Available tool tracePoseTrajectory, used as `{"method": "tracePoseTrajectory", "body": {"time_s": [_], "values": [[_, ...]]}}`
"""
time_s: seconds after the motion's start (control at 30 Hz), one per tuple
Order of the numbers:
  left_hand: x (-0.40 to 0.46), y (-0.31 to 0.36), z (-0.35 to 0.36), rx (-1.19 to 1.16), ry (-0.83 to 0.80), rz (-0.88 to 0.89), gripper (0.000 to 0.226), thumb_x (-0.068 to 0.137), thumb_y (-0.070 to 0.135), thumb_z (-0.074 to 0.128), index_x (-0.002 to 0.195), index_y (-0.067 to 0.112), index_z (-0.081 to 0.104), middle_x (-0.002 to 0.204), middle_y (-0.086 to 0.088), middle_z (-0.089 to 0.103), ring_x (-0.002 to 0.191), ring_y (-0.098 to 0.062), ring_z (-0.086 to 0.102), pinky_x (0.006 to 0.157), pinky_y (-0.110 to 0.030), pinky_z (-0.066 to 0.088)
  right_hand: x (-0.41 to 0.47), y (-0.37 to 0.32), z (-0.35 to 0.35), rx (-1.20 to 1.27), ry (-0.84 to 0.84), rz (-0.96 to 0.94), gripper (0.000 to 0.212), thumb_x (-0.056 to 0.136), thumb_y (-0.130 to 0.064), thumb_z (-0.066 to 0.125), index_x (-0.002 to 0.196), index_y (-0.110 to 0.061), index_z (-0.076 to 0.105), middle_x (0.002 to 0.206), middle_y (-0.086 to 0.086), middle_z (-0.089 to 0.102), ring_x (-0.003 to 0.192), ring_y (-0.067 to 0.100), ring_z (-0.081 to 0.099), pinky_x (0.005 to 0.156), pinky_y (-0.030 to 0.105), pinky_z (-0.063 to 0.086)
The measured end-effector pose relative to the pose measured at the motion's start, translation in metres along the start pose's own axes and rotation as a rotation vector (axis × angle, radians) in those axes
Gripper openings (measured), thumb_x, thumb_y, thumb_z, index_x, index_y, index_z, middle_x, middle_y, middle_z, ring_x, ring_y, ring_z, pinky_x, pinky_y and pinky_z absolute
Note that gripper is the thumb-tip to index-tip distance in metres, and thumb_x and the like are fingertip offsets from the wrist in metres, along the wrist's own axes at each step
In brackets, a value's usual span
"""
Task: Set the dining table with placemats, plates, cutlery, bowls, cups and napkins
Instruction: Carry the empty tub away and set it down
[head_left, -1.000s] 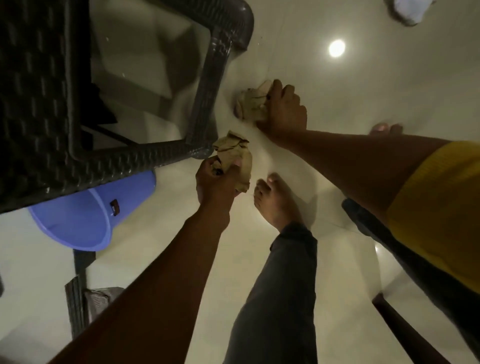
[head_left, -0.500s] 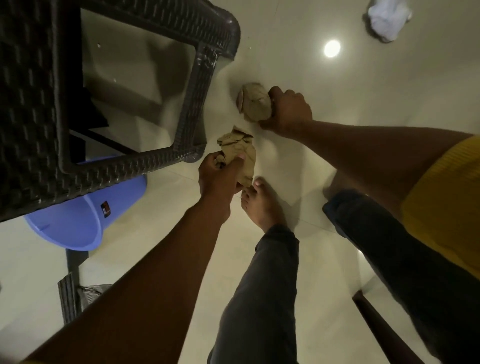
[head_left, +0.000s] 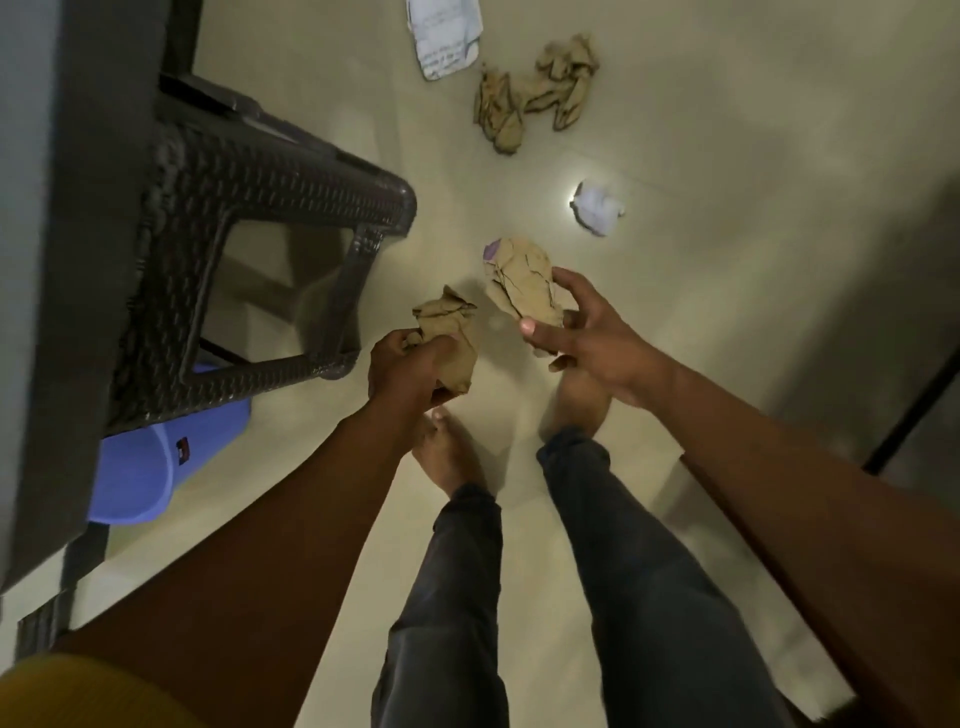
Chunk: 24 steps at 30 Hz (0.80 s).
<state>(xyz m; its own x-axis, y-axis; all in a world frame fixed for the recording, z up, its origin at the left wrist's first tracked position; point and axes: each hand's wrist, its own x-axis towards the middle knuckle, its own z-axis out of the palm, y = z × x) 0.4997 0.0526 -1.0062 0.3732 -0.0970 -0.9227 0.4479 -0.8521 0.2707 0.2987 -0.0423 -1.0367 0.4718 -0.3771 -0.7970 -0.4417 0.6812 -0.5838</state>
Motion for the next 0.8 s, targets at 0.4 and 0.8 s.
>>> {"method": "tracePoseTrajectory", "body": {"time_s": [0.4,0.8], "values": [[-0.070,0.052,-0.005,-0.256,-0.139,0.095,0.031,0.094,0.014,0.076,0.119,0.027,0.065,0.137,-0.006,0.055,0.120,-0.033,0.058,0.082,-0.056,0.063,-0.097,-0.087,-0.008,0.459,-0.379,0.075,0.058,0.097,-0.046,0.058,0.134,-0.001,0.057,0.097,0.016,0.057,0.070,0.022,0.056,0.070,0.040,0.056],[-0.094,0.042,-0.016,-0.226,-0.284,0.192,0.052,0.089,0.035,0.082,0.136,0.027,0.061,0.129,0.000,0.071,0.111,-0.024,0.073,0.076,-0.045,0.065,-0.106,-0.097,0.036,-0.507,0.006,-0.220,0.077,0.084,-0.045,0.082,0.150,-0.026,0.047,0.118,-0.016,0.062,0.095,0.003,0.063,0.060,0.015,0.054]]}}
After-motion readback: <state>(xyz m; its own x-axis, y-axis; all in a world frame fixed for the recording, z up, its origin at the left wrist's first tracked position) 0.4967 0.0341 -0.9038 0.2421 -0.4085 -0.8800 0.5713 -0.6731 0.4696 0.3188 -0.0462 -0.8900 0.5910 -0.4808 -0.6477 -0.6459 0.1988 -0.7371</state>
